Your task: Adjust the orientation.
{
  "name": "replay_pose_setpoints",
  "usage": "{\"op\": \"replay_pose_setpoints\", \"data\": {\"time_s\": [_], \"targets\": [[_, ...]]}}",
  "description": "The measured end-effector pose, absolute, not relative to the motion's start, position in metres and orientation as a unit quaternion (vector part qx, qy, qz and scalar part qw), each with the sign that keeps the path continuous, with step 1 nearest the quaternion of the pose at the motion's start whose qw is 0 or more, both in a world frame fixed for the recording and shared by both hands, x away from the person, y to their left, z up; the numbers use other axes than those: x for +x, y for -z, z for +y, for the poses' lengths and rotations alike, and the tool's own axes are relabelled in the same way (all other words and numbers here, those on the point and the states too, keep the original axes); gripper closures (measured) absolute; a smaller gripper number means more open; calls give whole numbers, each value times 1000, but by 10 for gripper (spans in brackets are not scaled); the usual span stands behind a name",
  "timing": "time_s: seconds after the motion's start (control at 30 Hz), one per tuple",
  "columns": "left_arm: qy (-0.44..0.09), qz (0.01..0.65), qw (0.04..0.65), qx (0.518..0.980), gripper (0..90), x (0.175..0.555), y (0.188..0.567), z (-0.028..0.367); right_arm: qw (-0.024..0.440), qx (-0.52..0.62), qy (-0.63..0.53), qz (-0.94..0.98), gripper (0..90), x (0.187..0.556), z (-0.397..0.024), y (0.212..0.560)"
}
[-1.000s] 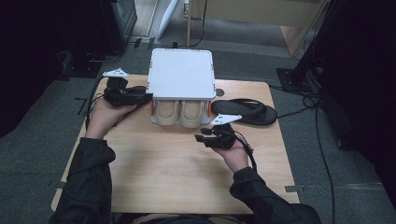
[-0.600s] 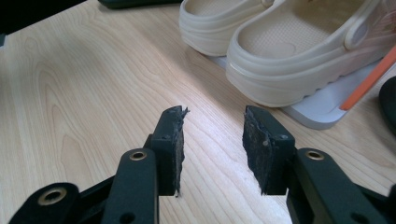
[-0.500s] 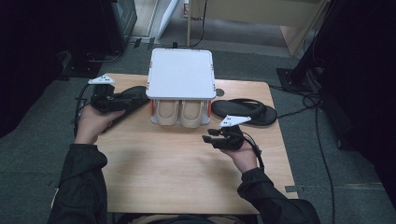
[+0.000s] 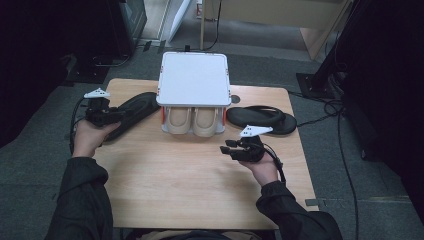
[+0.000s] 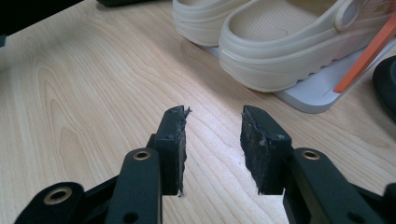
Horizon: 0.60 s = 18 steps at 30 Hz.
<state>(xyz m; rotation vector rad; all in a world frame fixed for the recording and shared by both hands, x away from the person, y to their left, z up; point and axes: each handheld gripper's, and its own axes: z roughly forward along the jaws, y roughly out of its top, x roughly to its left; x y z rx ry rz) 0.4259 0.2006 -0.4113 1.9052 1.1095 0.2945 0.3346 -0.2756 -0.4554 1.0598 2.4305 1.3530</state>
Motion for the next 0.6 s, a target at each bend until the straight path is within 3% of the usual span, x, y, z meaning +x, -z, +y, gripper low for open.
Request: {"op": "replay_pose_setpoints", "data": {"time_s": [0.6], "targets": [[-132,485,406,763,767,449,465,235,81,357,-448,816,614,333,-271,461]]}}
